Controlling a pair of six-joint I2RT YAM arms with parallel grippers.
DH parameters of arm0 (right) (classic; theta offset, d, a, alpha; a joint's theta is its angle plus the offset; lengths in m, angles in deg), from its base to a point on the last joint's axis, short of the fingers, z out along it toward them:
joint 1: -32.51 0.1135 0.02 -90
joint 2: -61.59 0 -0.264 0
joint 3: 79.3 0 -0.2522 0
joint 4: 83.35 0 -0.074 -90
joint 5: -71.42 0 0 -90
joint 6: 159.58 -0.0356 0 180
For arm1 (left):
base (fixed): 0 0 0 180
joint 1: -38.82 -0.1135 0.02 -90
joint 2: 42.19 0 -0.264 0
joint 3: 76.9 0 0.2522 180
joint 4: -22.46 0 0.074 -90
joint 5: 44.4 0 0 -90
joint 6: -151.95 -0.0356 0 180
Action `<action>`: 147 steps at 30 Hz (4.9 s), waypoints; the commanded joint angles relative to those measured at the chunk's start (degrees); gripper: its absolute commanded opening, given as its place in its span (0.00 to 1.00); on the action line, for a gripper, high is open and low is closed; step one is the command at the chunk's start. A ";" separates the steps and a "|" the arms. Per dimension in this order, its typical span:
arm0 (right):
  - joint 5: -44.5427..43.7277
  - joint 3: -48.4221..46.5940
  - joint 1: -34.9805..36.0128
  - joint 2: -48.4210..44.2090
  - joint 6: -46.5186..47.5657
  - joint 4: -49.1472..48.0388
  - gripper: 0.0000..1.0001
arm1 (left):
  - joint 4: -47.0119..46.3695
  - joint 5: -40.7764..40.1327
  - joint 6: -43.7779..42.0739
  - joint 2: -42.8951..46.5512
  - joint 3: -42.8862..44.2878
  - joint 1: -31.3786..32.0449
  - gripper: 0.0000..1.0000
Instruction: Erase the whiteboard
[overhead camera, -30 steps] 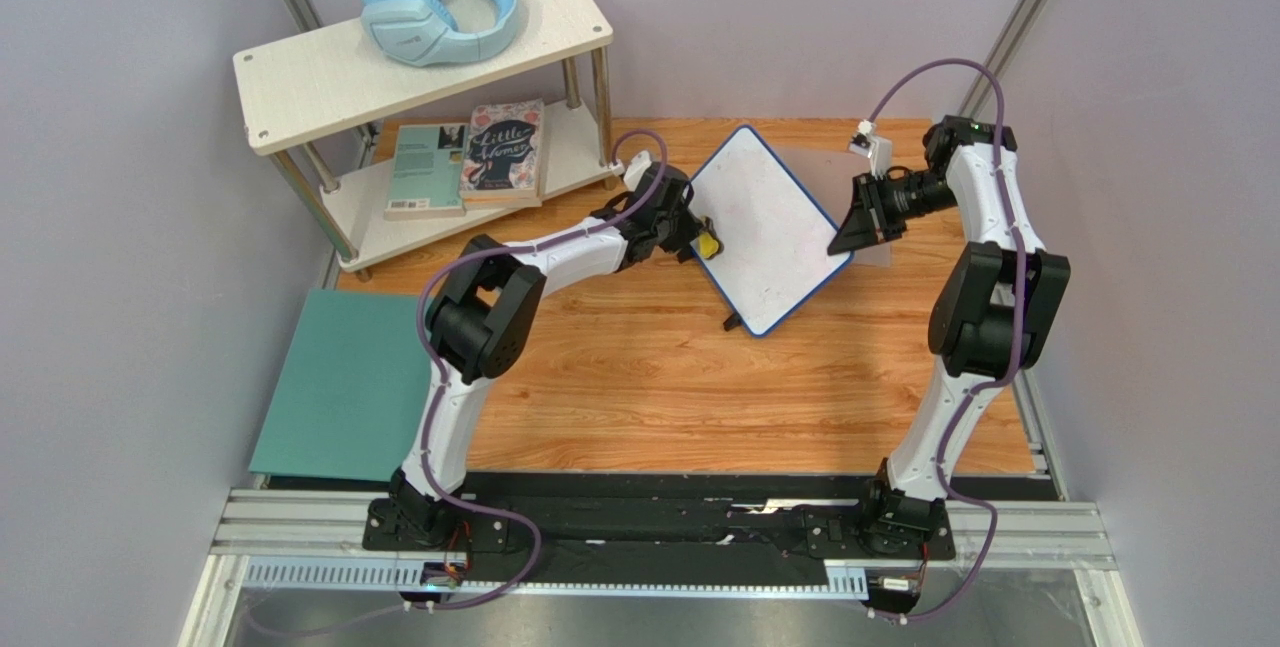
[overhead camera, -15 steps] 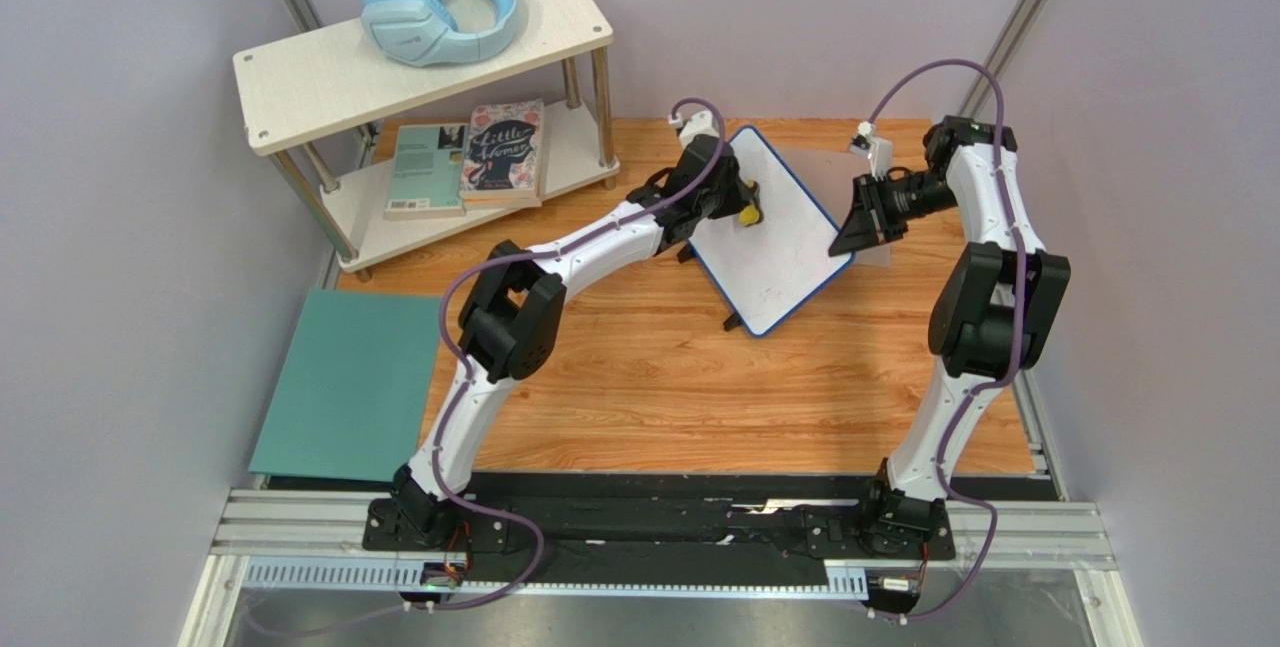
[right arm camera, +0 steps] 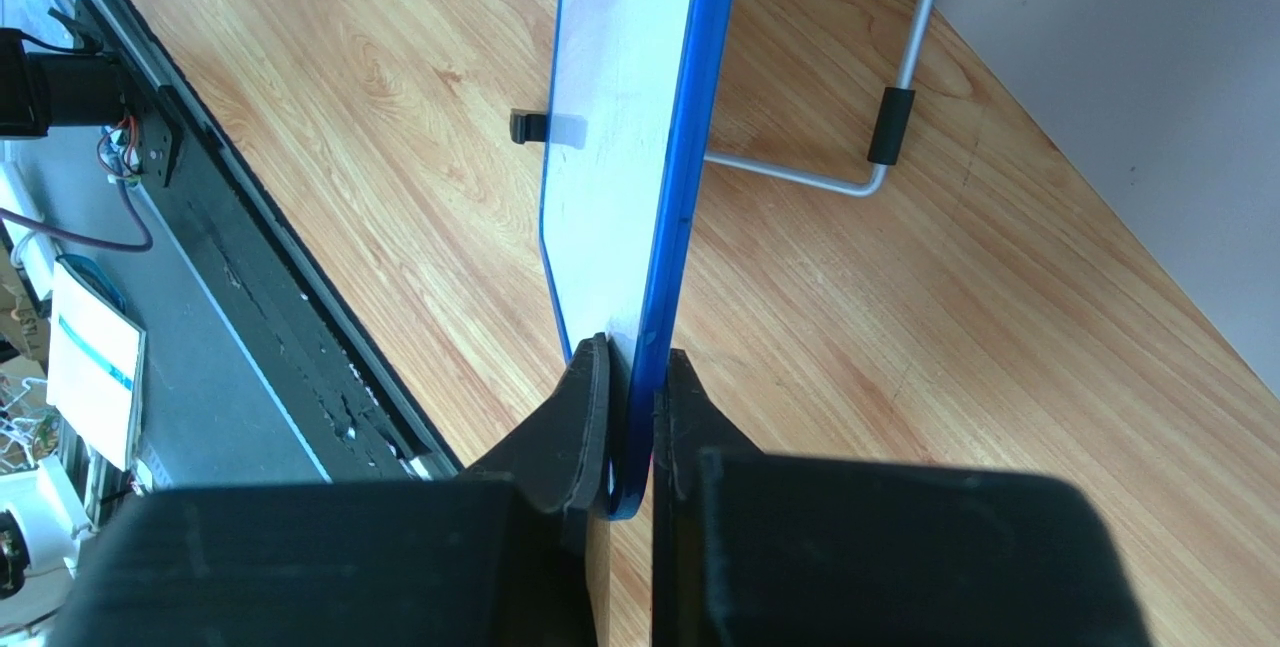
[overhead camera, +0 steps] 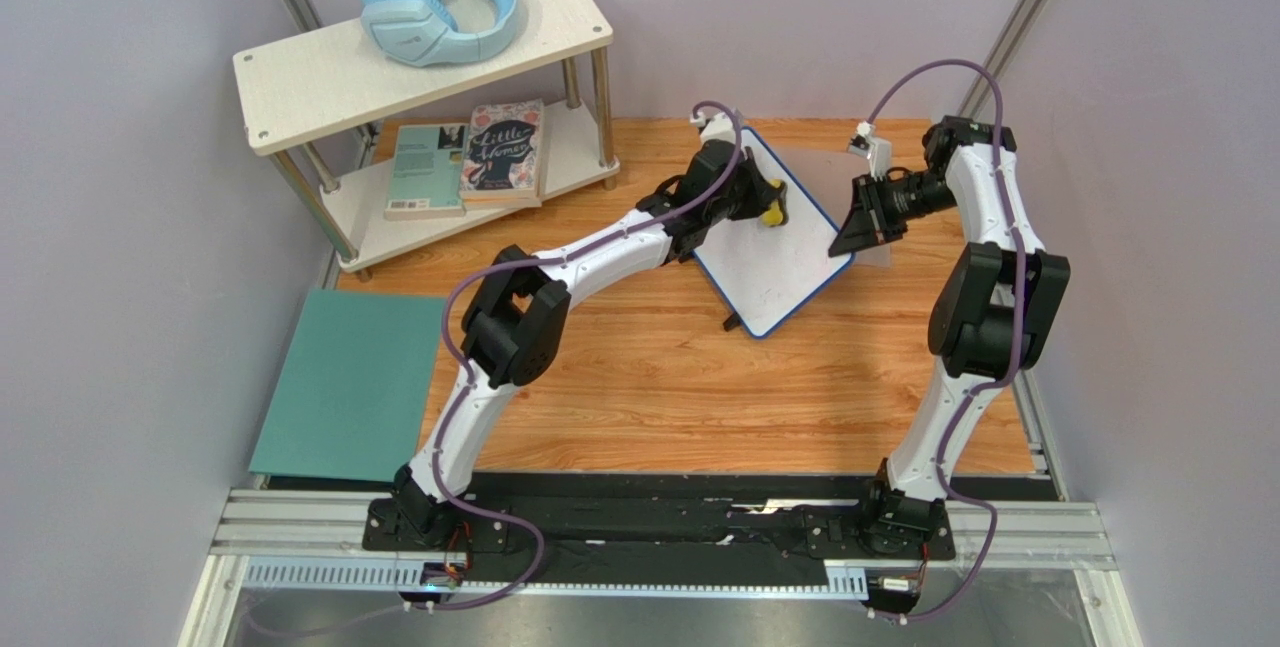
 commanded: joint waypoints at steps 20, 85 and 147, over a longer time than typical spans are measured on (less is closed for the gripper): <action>-5.41 0.12 3.25 -1.60 8.96 4.37 0.00 | 4.09 2.29 -5.16 1.24 -6.23 4.75 0.00; -5.68 -2.34 3.86 -0.20 7.46 4.99 0.00 | -5.32 -6.57 -1.30 28.54 -35.21 -7.37 0.00; -6.66 -2.08 21.34 -22.61 -10.55 -5.82 1.00 | 28.44 10.98 -20.12 42.35 -42.43 -9.57 0.82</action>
